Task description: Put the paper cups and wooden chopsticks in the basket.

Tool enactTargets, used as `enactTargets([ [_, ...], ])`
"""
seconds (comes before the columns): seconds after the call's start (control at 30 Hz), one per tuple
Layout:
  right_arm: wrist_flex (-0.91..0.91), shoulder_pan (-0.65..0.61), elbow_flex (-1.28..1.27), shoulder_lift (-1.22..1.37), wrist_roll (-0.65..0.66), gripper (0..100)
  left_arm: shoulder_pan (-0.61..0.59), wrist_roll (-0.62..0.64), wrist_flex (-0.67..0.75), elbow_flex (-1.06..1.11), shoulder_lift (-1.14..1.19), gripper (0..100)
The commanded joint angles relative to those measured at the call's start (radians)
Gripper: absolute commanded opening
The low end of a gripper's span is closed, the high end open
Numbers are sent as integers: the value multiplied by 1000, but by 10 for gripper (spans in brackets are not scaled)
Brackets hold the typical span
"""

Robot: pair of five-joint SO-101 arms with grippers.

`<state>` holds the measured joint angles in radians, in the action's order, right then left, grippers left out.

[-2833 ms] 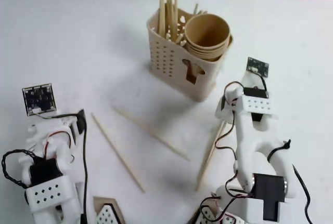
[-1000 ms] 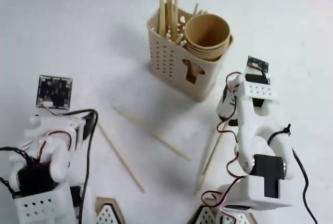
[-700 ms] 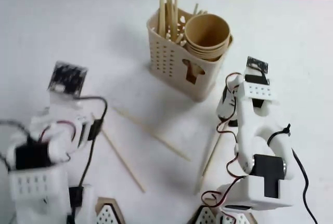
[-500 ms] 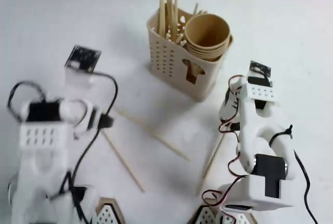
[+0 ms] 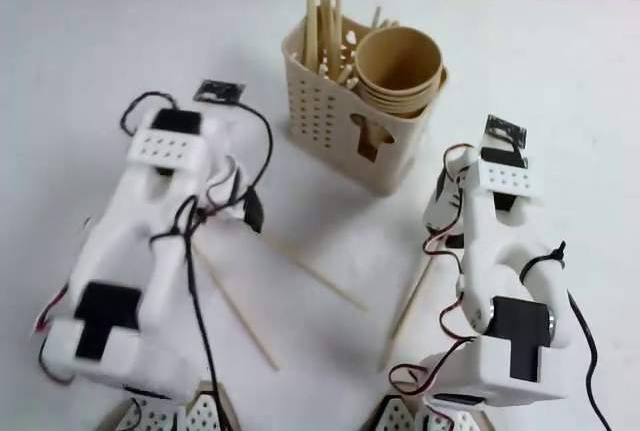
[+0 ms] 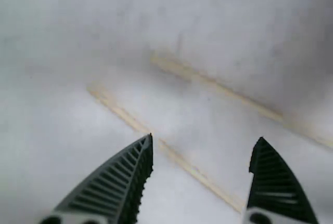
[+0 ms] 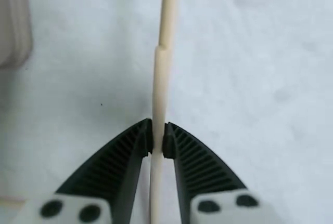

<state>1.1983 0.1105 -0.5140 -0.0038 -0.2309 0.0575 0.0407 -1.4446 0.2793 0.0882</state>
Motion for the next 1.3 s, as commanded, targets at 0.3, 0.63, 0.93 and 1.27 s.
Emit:
enactTargets([
  [0.3,-2,10,5,-36,8,18,27,64,20,-275,354,295],
  [0.63,-2,12,5,-36,8,18,21,66,-20,-439,526,276],
  [0.93,-2,12,5,-36,9,18,21,60,-23,-589,596,28],
  [1.27,-2,16,5,-36,9,18,19,57,-133,-753,567,24],
])
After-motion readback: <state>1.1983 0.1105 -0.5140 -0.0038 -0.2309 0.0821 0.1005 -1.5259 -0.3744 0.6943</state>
